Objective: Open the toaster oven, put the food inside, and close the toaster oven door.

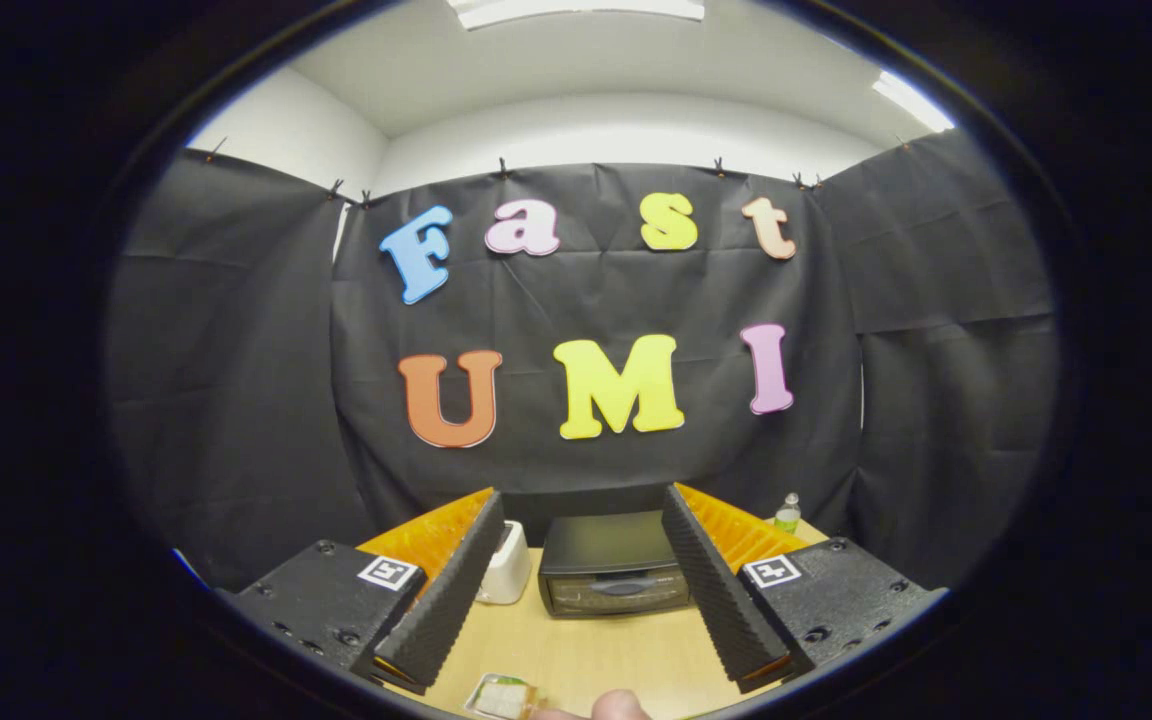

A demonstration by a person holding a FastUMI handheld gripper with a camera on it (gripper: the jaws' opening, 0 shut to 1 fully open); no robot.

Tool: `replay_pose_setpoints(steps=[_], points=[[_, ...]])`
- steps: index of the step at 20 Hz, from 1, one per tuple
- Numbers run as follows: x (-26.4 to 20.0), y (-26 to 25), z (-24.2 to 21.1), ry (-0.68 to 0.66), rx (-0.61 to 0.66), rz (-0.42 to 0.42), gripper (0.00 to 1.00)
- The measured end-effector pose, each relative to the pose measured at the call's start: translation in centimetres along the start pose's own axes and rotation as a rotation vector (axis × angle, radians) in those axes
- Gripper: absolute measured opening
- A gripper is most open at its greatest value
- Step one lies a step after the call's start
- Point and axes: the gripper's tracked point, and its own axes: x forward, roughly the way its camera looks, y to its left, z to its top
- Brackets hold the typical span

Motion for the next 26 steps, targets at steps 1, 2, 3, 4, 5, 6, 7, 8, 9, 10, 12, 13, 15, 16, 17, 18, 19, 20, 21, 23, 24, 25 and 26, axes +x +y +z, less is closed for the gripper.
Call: replay_pose_setpoints(steps=[1, 2, 3, 4, 5, 6, 7, 8, 9, 10, 12, 13, 15, 16, 17, 18, 19, 20, 21, 23, 24, 25, 26], points=[[0.1, 0.1, -0.2, 0.006, 0.010, 0.000, 1.00], [0.3, 0.1, -0.3, 0.010, 0.015, -0.001, 1.00], [0.4, 0.0, -0.4, 0.014, 0.015, -0.004, 1.00], [0.5, 0.0, -0.3, 0.012, 0.012, -0.006, 1.00], [0.6, -0.1, -0.1, 0.010, 0.010, -0.009, 1.00], [0.7, -0.1, -0.1, 0.006, 0.013, -0.011, 1.00], [0.9, -0.2, -0.2, 0.004, 0.012, -0.015, 1.00], [1.0, -0.4, -0.2, 0.003, 0.013, -0.019, 1.00], [1.1, -0.6, -0.4, 0.002, 0.017, -0.023, 1.00], [1.3, -0.9, -0.5, 0.005, 0.023, -0.026, 1.00], [1.6, -1.5, -1.0, 0.015, 0.034, -0.037, 1.00], [2.0, -2.0, -1.5, 0.026, 0.037, -0.044, 1.00], [2.5, -2.8, -2.3, 0.045, 0.039, -0.054, 1.00], [2.8, -3.2, -2.5, 0.049, 0.036, -0.060, 1.00], [3.1, -3.6, -2.8, 0.054, 0.033, -0.065, 1.00], [3.4, -3.9, -3.1, 0.058, 0.028, -0.066, 1.00], [3.9, -4.1, -3.5, 0.064, 0.023, -0.062, 1.00], [4.4, -4.3, -3.8, 0.070, 0.017, -0.058, 1.00], [4.9, -4.6, -4.2, 0.075, 0.012, -0.055, 1.00], [6.0, -5.0, -5.1, 0.088, 0.006, -0.044, 1.00], [6.8, -5.2, -5.6, 0.095, 0.003, -0.038, 1.00], [7.5, -5.4, -6.3, 0.105, -0.005, -0.031, 1.00], [8.4, -5.7, -6.9, 0.116, -0.013, -0.026, 1.00]])
